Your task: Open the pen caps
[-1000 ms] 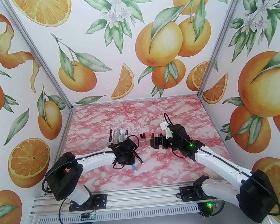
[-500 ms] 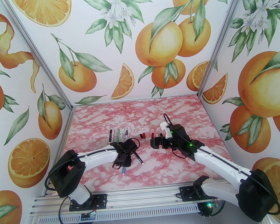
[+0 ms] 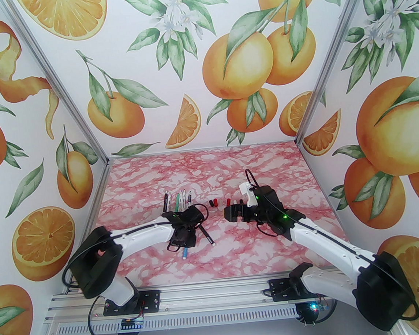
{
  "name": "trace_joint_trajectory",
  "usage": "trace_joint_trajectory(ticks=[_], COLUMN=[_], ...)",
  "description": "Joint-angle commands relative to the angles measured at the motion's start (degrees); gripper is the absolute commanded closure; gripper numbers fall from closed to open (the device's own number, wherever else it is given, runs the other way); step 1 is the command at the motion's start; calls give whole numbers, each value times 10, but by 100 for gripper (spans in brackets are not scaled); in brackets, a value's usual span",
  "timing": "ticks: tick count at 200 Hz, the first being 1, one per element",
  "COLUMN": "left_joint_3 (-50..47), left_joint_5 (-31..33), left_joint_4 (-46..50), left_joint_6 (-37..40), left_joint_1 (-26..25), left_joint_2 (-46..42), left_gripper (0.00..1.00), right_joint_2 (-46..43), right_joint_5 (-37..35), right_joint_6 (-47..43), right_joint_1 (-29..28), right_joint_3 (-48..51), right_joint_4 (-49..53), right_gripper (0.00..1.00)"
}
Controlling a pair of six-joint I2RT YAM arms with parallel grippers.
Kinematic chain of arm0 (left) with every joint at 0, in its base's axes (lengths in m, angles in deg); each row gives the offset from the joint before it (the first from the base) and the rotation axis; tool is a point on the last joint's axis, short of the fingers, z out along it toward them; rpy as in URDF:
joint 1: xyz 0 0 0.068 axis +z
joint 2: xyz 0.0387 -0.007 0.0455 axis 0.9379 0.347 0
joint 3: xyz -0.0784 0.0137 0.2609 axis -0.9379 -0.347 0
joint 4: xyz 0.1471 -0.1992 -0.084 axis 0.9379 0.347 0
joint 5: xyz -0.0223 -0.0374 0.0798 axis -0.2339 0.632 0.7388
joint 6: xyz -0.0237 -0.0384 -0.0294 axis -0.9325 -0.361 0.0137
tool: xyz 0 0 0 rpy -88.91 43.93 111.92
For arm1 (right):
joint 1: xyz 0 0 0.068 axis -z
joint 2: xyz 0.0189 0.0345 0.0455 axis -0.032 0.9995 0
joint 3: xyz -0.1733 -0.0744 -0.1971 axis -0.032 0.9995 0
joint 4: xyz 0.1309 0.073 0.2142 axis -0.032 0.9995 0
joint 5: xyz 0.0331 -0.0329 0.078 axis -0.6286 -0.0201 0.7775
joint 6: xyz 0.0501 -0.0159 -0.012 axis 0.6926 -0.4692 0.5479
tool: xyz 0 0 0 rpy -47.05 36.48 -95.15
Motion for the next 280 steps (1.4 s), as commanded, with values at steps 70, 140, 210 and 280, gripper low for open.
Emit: trace_joint_trajectory(ticks=[70,140,210,280], left_joint_3=[-31,-7,-4,-10], left_joint_5=[-238,-363,-383,-382], left_joint_4=[-244,-333,-368,-384], left_joint_6=[147,174,158,144], left_joint_1=[50,52,53,52], left_joint_2=[-129,-86,-76,-73], left_gripper=[84,86,86,86], right_joint_2=[28,83,108,105], right_joint_5=[4,-24,-30,-36], right_joint_6=[181,165,158,153], right_joint_1=[-14,-71,-93,-97], right_joint_3=[-57,-126,-141,-131], right_joint_4=[-64,-49,-41,-40], right_gripper=[18,29,47,68])
